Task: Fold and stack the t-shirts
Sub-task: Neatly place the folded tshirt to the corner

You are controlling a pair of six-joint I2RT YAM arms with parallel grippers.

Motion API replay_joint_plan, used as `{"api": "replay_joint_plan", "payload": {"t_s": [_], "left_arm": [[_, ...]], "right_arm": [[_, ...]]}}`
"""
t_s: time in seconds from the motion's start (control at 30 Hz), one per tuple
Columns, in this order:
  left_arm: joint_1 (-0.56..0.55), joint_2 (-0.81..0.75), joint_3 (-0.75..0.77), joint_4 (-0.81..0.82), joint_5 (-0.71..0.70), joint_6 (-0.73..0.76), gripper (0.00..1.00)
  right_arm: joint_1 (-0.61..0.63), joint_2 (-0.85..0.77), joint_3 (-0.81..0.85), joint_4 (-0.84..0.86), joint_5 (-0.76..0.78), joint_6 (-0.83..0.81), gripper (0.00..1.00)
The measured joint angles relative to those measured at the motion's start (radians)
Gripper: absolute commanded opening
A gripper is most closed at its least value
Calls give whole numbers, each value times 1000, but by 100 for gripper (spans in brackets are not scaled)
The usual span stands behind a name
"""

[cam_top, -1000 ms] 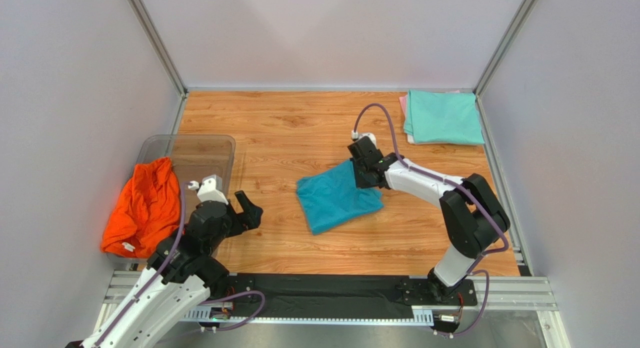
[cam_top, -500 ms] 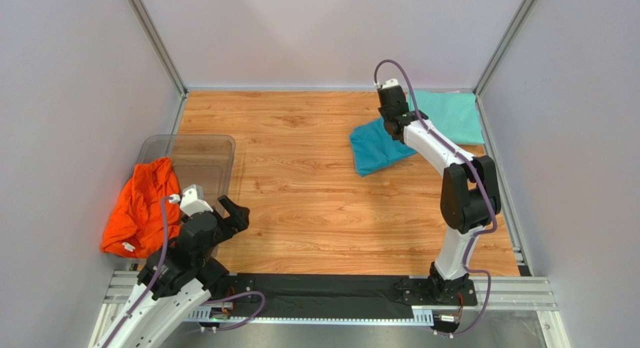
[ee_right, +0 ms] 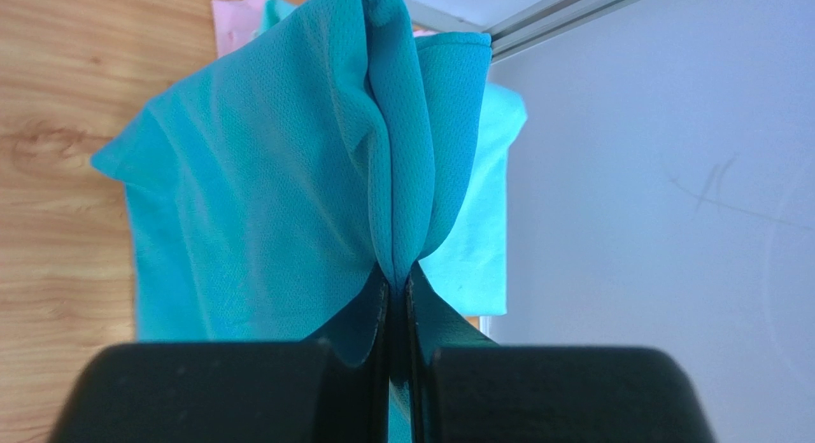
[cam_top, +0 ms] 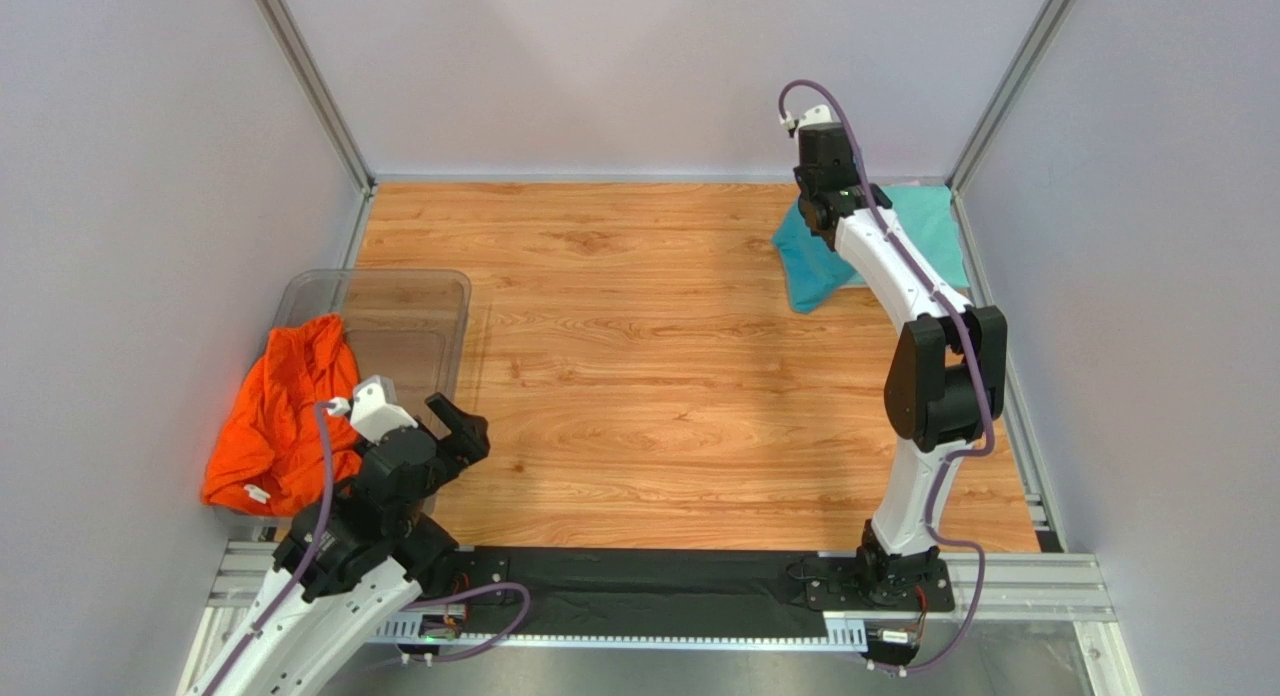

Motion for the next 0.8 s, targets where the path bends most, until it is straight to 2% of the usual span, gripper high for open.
{"api": "replay_joint_plan", "payload": {"t_s": [0.47,0.8], "left_arm": [[0,0,0,-27,-39,-28,100],[0,0,0,-35,-48,-39,100]], "right_arm": [[-35,49,257,-26,84,-1,0],[-98,114,276,-98,26,61,0]]}}
